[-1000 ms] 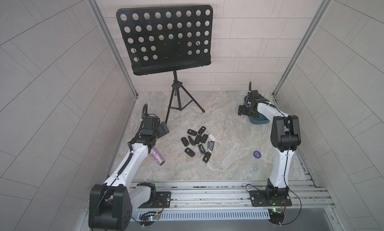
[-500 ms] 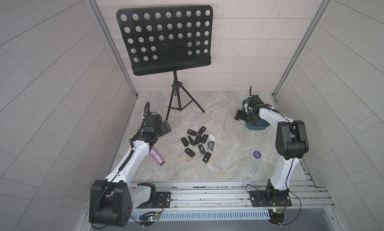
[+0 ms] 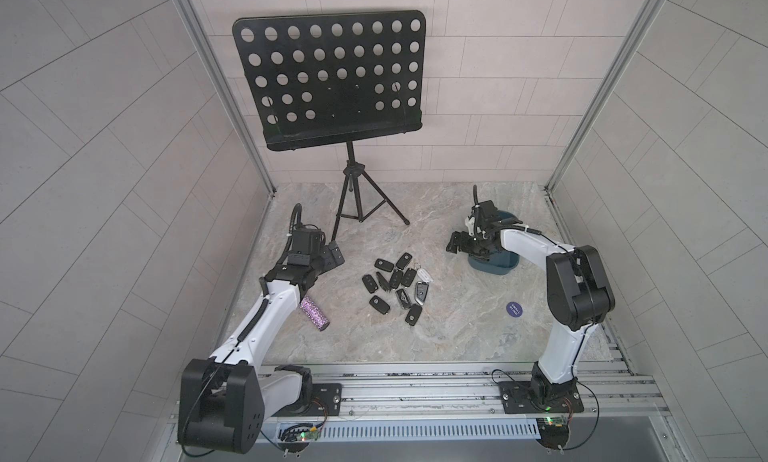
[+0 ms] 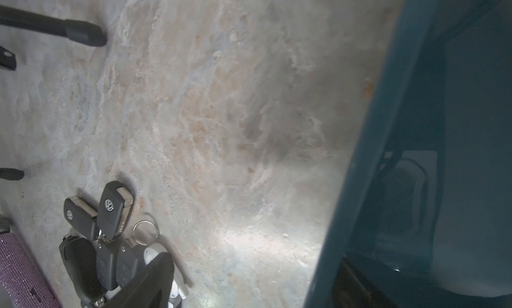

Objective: Place the car key into the storage box
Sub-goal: Move the storage box to the center of the board.

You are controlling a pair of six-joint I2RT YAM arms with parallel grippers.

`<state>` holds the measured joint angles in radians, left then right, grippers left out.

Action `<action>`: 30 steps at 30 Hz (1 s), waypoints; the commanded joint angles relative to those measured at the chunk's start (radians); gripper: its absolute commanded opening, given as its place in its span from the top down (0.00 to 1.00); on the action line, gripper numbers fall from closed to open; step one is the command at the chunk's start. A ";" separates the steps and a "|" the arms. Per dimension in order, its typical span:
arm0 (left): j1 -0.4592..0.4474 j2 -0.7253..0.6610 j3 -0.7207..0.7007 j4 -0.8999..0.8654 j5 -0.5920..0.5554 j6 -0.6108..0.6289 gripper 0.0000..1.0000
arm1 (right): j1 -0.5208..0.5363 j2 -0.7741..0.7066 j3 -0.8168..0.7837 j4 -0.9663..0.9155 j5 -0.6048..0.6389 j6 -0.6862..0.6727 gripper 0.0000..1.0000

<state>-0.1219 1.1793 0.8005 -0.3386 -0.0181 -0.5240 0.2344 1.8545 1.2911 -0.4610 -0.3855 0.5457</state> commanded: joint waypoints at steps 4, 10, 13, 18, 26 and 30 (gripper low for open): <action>-0.015 0.000 0.046 -0.034 -0.012 -0.004 0.00 | 0.071 0.008 0.047 0.055 0.012 0.109 0.10; -0.019 0.006 0.072 -0.076 -0.028 -0.004 0.00 | 0.082 0.118 0.142 0.103 0.025 0.199 0.11; -0.021 0.007 0.081 -0.091 -0.020 -0.011 0.00 | 0.090 0.175 0.207 0.118 0.026 0.229 0.11; -0.020 0.015 0.087 -0.107 0.035 -0.018 0.00 | 0.098 0.252 0.309 0.116 0.020 0.246 0.11; -0.025 0.054 0.106 -0.144 0.164 -0.012 0.00 | 0.088 0.204 0.385 0.028 -0.008 0.121 0.11; -0.047 0.091 0.124 -0.155 0.239 -0.010 0.00 | 0.058 0.134 0.367 -0.117 0.062 -0.064 0.11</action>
<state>-0.1513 1.2503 0.8875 -0.4641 0.1482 -0.5270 0.3157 2.0808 1.6592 -0.4442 -0.3836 0.6296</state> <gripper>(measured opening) 0.997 0.893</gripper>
